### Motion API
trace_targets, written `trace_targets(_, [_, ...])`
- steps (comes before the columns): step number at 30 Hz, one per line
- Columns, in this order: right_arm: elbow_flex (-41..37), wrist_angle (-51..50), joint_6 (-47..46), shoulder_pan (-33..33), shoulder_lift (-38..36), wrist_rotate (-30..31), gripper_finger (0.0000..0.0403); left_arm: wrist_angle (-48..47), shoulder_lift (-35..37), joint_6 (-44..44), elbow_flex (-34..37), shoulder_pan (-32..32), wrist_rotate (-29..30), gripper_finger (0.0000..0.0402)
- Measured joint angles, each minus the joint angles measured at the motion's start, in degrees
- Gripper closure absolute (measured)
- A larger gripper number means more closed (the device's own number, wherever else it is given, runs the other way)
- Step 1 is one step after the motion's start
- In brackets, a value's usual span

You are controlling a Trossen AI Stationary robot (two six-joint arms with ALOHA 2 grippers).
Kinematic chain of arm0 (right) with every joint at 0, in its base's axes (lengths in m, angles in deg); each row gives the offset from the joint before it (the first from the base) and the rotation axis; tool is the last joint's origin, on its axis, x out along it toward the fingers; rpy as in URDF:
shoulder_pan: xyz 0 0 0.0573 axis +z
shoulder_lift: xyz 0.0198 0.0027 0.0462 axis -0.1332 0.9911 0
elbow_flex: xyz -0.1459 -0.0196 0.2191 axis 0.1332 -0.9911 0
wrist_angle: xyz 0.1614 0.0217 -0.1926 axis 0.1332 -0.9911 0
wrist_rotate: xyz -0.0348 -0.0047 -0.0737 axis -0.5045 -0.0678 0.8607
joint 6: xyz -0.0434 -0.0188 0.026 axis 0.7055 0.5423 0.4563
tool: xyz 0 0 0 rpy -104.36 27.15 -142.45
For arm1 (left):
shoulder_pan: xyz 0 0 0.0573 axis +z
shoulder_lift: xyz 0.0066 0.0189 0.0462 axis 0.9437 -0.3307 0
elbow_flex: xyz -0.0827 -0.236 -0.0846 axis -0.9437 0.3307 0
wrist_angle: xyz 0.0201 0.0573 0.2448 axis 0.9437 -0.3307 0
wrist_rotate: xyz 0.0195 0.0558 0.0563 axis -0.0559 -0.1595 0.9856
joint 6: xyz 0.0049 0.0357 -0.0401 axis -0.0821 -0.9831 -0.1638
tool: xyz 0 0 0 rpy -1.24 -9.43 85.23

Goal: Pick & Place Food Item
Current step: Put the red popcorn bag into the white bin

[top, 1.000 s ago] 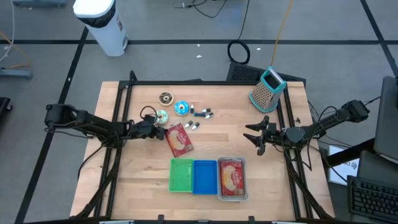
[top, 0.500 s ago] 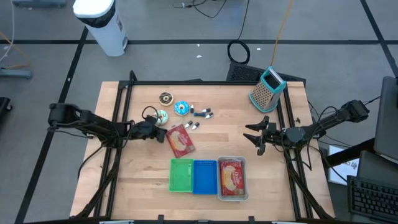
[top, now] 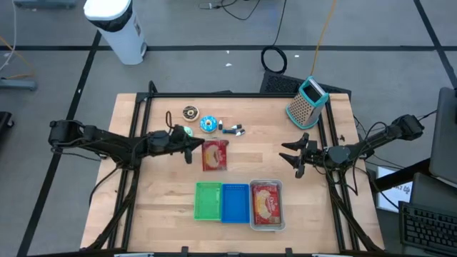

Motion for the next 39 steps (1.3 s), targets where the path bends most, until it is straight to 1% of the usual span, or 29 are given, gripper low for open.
trace_targets(3, [0.0,-0.01,-0.42,0.01,0.01,0.01,0.0204,-3.51,0.85,-5.01,-4.47,-0.76,-1.0,0.04])
trace_targets(6, [-0.02,0.0,-0.44,0.0,0.01,0.16,0.0204,-11.42,0.98,-8.6,-9.83,-1.68,-1.57,0.0401])
trace_targets(9, [-0.02,0.21,-0.5,0.02,0.01,2.07,0.0204,-18.09,0.58,-11.57,-15.08,-2.97,-1.29,0.0401])
trace_targets(13, [0.0,1.39,-1.14,0.0,0.28,2.95,0.0204,-20.31,-1.3,-15.27,-19.46,-4.74,-1.29,0.0401])
trace_targets(18, [0.65,3.86,-1.51,0.0,2.66,2.82,0.0204,-18.41,-3.87,-20.79,-22.54,-6.35,-2.75,0.0401])
trace_targets(22, [3.58,3.87,-0.72,0.0,7.32,2.72,0.0204,-14.74,-6.65,-23.6,-22.54,-6.79,-3.81,0.0401])
trace_targets(25, [6.25,4.14,0.76,0.0,12.52,2.74,0.0204,-10.83,-9.05,-23.93,-22.54,-6.78,-4.92,0.0401])
trace_targets(30, [10.14,9.66,3.42,0.0,22.42,2.73,0.0204,-4.25,-12.81,-25.03,-22.54,-6.76,-7.01,0.0401])
trace_targets(33, [12.52,15.09,5.21,-0.6,28.35,2.74,0.0202,-1.53,-14.74,-25.22,-22.54,-6.72,-7.27,0.0401])
trace_targets(36, [14.4,17.61,6.21,-1.43,34.05,2.66,0.0191,1.36,-16.18,-25.27,-22.54,-6.54,-7.28,0.0401])
trace_targets(39, [16.97,20.97,6.23,-2.37,39.14,2.05,0.0173,2.12,-16.43,-25.31,-22.54,-6.58,-7.28,0.0401])
